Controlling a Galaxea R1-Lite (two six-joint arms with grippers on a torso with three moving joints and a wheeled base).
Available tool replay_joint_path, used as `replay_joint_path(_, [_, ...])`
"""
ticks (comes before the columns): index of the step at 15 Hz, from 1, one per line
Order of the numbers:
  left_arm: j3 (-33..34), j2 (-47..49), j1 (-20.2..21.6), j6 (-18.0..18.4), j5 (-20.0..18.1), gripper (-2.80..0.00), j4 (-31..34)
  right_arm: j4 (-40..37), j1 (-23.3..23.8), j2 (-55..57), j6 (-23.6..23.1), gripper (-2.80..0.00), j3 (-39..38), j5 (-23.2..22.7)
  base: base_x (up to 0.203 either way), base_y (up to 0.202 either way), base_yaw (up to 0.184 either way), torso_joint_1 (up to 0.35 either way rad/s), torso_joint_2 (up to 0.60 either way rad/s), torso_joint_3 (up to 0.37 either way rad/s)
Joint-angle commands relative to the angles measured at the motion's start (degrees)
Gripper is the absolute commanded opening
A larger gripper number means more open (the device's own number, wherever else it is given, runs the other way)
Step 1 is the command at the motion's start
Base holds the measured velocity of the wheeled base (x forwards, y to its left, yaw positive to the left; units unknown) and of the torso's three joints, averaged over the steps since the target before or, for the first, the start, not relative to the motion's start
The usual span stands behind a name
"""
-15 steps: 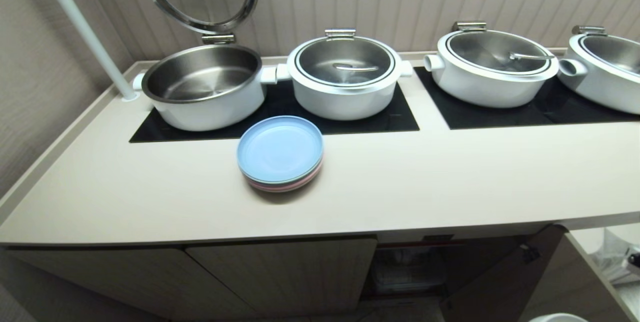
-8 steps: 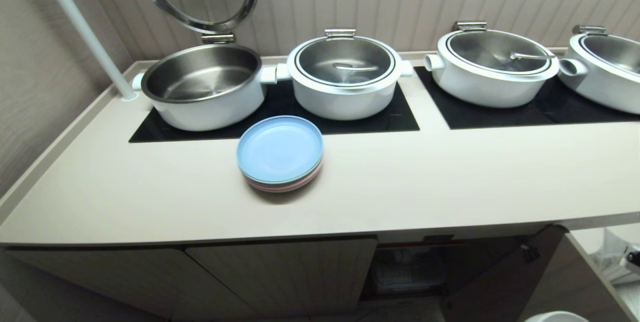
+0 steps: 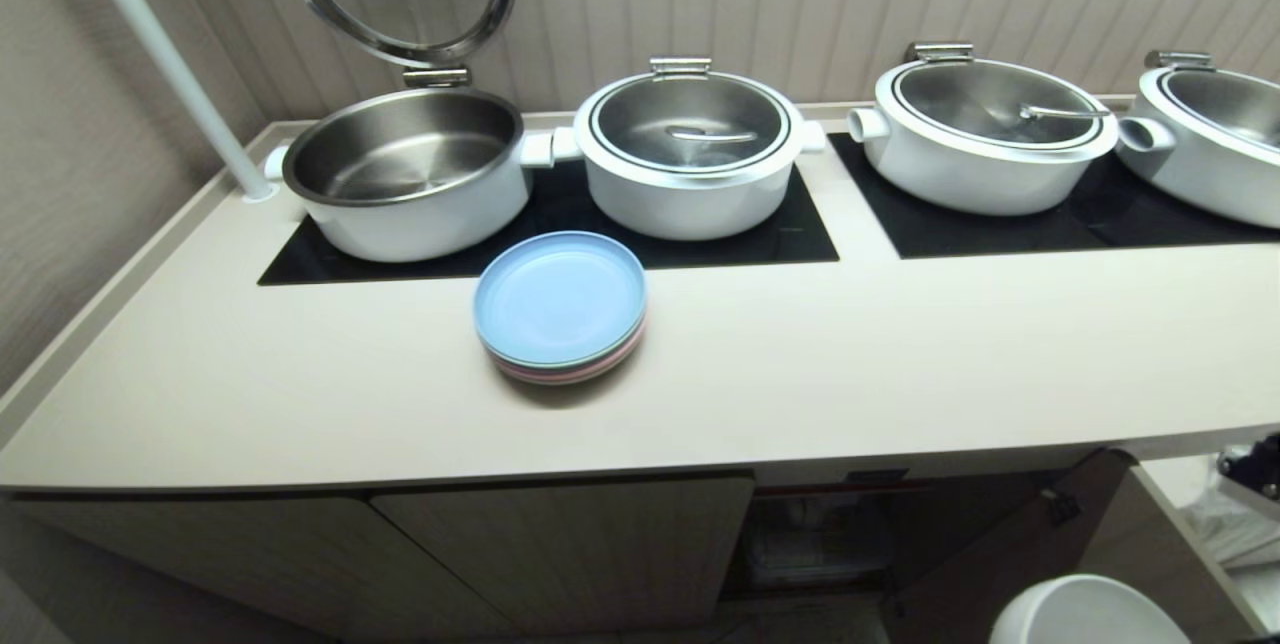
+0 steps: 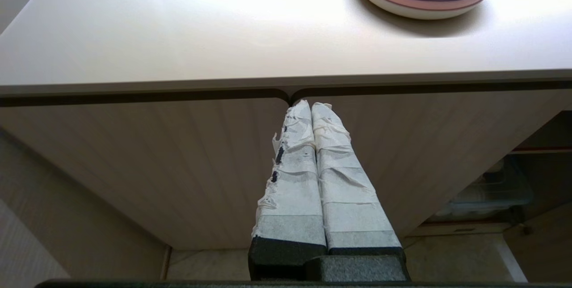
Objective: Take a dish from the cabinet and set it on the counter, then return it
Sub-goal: Place it on the table
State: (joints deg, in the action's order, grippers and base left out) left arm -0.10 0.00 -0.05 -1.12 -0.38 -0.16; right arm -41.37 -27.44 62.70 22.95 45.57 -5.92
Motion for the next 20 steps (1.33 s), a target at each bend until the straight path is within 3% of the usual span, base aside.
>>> replay_joint_path(1, [0.0, 0.0, 0.0, 0.0, 0.0, -2.80, 0.0, -0.2, 0.0, 3.0, 1.1, -2.80, 1.6, 0.0, 0.000, 0.000, 0.000, 0.000, 0.00, 0.000])
replay_joint_path(9, [0.0, 0.0, 0.0, 0.0, 0.0, -2.80, 0.0, -1.2, 0.9, 15.3, 9.7, -2.80, 15.3, 0.2, 0.000, 0.000, 0.000, 0.000, 0.00, 0.000])
replay_joint_path(14, [0.0, 0.0, 0.0, 0.0, 0.0, -2.80, 0.0, -4.2, 2.5, 24.5, 12.2, -2.80, 24.6, 5.0, 0.000, 0.000, 0.000, 0.000, 0.00, 0.000])
replay_joint_path(20, [0.0, 0.0, 0.0, 0.0, 0.0, -2.80, 0.0, -3.9, 4.0, 31.5, 16.1, -2.80, 32.9, 5.3, 0.000, 0.000, 0.000, 0.000, 0.00, 0.000])
